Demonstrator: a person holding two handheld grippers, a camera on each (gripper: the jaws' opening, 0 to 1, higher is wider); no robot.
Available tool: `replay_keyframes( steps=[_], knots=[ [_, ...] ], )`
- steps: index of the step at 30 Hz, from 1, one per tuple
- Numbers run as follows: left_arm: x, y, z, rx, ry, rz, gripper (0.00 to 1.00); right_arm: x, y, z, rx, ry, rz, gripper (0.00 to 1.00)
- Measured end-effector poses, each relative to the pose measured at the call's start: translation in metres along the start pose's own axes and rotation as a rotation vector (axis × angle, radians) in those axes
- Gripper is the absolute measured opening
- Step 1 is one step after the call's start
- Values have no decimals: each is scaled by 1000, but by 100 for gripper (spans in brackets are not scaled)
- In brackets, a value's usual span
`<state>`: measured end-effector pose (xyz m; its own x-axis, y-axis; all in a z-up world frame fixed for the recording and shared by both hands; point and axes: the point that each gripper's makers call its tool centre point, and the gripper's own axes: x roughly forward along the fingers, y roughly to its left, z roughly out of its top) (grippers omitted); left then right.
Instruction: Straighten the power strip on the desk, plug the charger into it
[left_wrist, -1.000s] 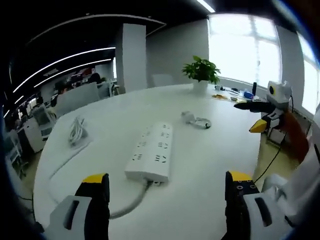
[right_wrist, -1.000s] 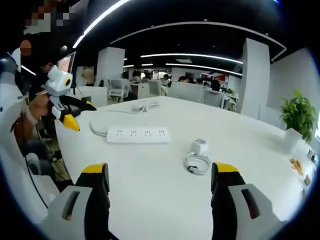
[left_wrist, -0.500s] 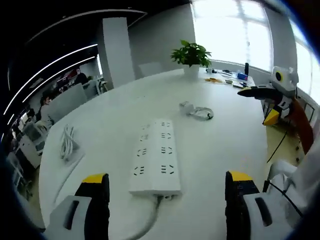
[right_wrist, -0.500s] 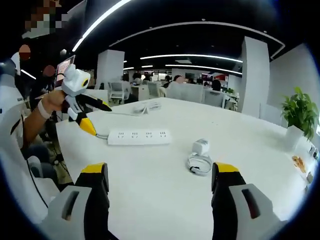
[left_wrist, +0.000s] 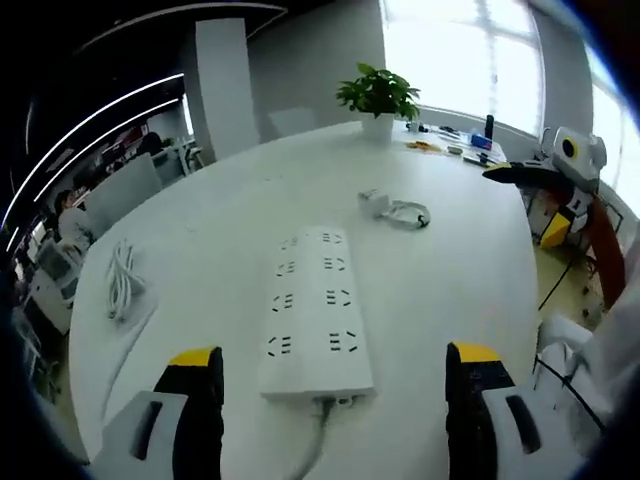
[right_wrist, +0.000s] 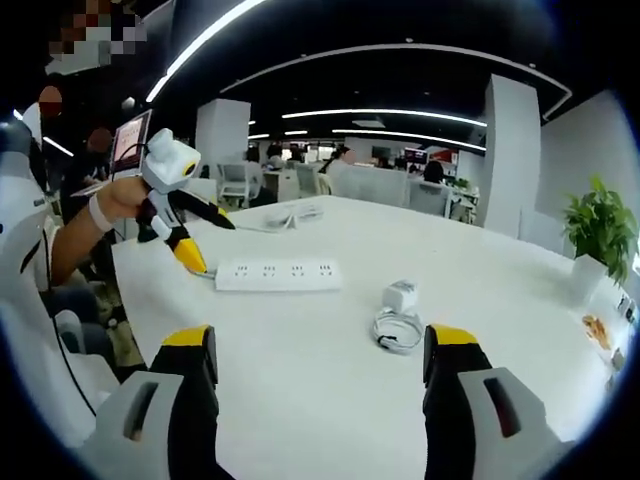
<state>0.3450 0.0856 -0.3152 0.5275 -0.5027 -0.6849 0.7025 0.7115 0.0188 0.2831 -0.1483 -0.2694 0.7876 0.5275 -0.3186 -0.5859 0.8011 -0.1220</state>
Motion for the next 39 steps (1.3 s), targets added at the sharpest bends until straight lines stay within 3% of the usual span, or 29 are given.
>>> replay_keyframes(
  steps=[6,16,21,27,31,39],
  knots=[
    [12,1,9,-3,26,-42,87,0,0,-1,5,-2,4,83],
    [27,8,10,33,93,-63,90,-4,-3,-5,5,6,-9,84],
    [34,23,6,76,149,-30,90,-2,5,-8,-63,37,2,86],
    [39,30,4,84,184,-27,89,-5,2,-7,-17,22,5,84],
    [45,10,7,53,173,-129,87,-5,3,-7,-21,25,4,83],
    [61,23,1,43,225,-122,84,-7,5,0,-10,3,8,83]
  ],
)
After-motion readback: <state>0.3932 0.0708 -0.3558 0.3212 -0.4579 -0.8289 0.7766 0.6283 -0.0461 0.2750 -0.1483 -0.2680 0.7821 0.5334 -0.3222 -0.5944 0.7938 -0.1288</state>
